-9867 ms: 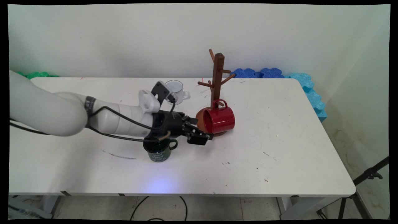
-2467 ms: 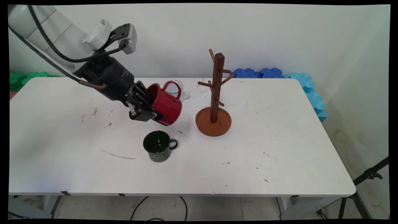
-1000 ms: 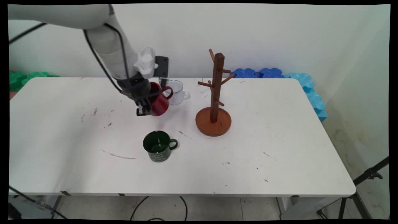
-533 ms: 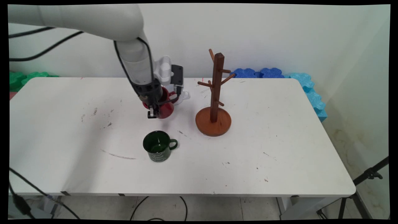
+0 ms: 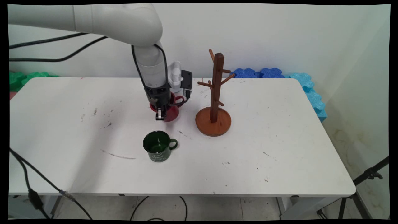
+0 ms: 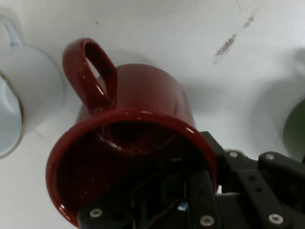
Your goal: Place the picked object on the table
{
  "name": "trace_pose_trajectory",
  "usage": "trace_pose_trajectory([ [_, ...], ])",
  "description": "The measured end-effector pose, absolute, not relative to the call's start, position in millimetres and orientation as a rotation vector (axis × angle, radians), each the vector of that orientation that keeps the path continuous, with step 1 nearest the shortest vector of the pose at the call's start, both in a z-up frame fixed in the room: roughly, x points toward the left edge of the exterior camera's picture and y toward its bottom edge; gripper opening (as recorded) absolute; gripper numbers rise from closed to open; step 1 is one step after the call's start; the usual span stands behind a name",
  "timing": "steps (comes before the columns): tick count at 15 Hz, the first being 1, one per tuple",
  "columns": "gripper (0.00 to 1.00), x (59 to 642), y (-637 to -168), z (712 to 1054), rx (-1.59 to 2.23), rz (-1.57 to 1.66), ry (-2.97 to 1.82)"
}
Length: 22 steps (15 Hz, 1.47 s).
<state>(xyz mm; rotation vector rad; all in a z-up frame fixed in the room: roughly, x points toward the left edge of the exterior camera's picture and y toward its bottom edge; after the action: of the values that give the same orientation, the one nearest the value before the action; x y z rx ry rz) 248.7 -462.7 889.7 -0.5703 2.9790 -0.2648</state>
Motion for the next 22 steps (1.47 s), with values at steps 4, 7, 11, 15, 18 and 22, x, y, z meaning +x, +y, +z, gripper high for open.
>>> trace_pose_trajectory([
  [4,0.00,245,-469,883,-0.562,-0.244,2.979],
  [7,0.00,242,-473,879,-0.556,-0.229,2.979],
  [11,0.00,239,-475,876,-0.551,-0.215,2.981],
  [15,0.00,238,-476,873,-0.546,-0.200,2.984],
  [18,0.00,237,-477,870,-0.543,-0.192,2.985],
  [22,0.00,236,-477,868,-0.539,-0.184,2.988],
])
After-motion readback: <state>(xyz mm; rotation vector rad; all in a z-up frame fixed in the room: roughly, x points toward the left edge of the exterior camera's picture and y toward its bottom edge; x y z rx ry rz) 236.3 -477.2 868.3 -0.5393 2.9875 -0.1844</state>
